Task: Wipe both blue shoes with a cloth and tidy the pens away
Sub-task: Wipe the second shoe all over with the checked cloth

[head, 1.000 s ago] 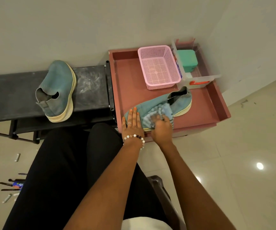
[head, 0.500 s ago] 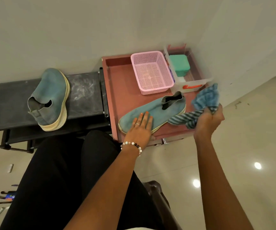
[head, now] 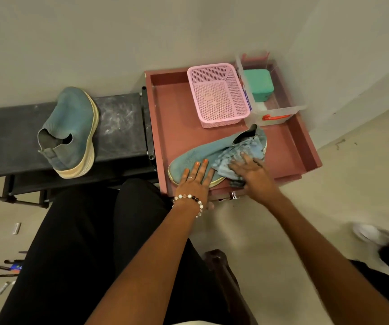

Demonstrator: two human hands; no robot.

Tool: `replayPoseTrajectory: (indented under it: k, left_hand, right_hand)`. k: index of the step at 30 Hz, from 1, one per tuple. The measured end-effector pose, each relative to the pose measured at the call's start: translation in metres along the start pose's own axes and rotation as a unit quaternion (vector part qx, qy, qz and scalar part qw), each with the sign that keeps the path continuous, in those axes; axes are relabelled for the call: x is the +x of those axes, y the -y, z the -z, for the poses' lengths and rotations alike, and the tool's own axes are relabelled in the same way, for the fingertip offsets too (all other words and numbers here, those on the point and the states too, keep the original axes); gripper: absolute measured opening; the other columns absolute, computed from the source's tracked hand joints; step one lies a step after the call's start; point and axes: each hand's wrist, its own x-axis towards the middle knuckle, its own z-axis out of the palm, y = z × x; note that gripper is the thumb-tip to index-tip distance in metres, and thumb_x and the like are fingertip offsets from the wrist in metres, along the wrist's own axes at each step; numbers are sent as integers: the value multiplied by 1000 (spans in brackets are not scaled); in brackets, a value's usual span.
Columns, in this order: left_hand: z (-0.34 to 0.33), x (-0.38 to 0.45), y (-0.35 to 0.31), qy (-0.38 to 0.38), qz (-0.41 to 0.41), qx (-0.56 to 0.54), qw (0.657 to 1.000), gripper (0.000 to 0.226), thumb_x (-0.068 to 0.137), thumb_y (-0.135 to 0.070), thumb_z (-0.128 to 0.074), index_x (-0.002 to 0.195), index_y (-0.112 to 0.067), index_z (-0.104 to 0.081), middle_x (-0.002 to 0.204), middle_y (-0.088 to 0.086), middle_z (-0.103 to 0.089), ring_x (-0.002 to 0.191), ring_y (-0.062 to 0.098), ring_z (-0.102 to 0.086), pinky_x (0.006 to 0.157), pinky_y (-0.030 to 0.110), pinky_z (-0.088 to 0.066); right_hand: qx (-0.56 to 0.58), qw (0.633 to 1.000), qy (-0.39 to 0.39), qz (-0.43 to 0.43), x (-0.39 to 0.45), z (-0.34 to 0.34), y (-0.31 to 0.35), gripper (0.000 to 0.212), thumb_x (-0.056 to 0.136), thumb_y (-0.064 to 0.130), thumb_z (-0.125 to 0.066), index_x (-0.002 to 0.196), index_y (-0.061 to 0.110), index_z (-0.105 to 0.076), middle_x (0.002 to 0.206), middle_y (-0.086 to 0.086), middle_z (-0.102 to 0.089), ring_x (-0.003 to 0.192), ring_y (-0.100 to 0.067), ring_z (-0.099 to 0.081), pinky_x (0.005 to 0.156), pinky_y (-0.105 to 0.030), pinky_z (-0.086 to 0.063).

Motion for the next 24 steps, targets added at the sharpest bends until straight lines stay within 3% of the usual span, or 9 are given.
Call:
replayPoseTrajectory:
  k: [2, 4, 9, 11, 15, 17, 19, 22, 24]
  left_hand:
    - [-1, 0, 1, 4, -2, -3, 1000, 109, 86, -54, -59, 149, -19, 22, 155, 4, 30, 146, 23, 20, 117, 42, 7]
    - [0, -1, 0, 6, -1, -8, 1000, 109, 86, -54, -60, 149, -20, 22, 156, 4, 30, 146, 23, 19, 117, 42, 6]
    - [3, -2, 0, 5, 1, -1, 1000, 103, 90, -45, -57, 149, -19, 23, 155, 5, 30, 146, 24, 18, 118, 42, 3]
    - [3, -2, -1, 10, 2, -1, 1000, 104, 89, -50, -57, 149, -18, 22, 156, 5, 28, 146, 24, 19, 118, 43, 4]
    - [4, 0, 0, 35, -4, 11, 999, 103, 85, -60, -57, 153, -16, 8, 159, 6, 21, 145, 26, 21, 117, 43, 7]
    - [4, -1, 2, 26, -7, 30, 999, 103, 86, -59, -56, 153, -17, 10, 156, 6, 27, 145, 26, 22, 117, 44, 7]
    - [2, -3, 1, 15, -7, 16, 1000, 109, 85, -58, -58, 150, -18, 20, 154, 6, 32, 145, 25, 22, 117, 43, 6]
    - [2, -3, 1, 11, -6, 11, 1000, 113, 85, -58, -59, 148, -19, 26, 154, 5, 33, 145, 24, 22, 117, 43, 7]
    - [3, -3, 1, 10, -4, 16, 1000, 114, 84, -58, -60, 147, -18, 27, 154, 6, 33, 145, 25, 23, 117, 43, 7]
  right_hand:
    - [-27, 998, -2, 55, -1, 11, -29, 79, 51, -13, -60, 126, 12, -60, 132, -8, -58, 129, -29, -47, 100, -38, -34]
    - [-40, 997, -37, 57, 7, 13, -39, 71, 54, -7, -46, 121, 9, -63, 128, -10, -61, 122, -29, -54, 98, -35, -33]
    - [105, 971, -169, -135, 26, -16, 10, 62, 55, -7, -39, 111, -4, -65, 115, -24, -64, 114, -41, -56, 99, -55, -43]
    - [153, 957, -179, -170, 27, -20, 41, 60, 62, 1, -34, 112, -5, -65, 114, -24, -64, 111, -38, -59, 97, -48, -45]
    - [214, 962, -134, -105, 14, -9, 55, 61, 59, 3, -37, 112, 4, -67, 107, -17, -69, 99, -35, -64, 85, -43, -50]
    - [345, 920, -105, -154, 15, 15, 42, 54, 67, -4, -38, 110, 8, -69, 107, -12, -69, 97, -29, -64, 85, -27, -51]
    - [424, 846, -169, -277, 21, 40, 27, 46, 80, -11, -37, 108, 8, -67, 100, -8, -66, 81, -16, -62, 68, -10, -48]
    - [366, 723, -440, -387, 32, 69, 8, 37, 84, -2, -36, 107, 6, -64, 96, -4, -64, 85, -17, -61, 70, -23, -52]
    - [288, 721, -490, -397, 39, 64, -3, 35, 84, -3, -40, 111, 2, -61, 103, -10, -65, 92, -21, -60, 75, -31, -52]
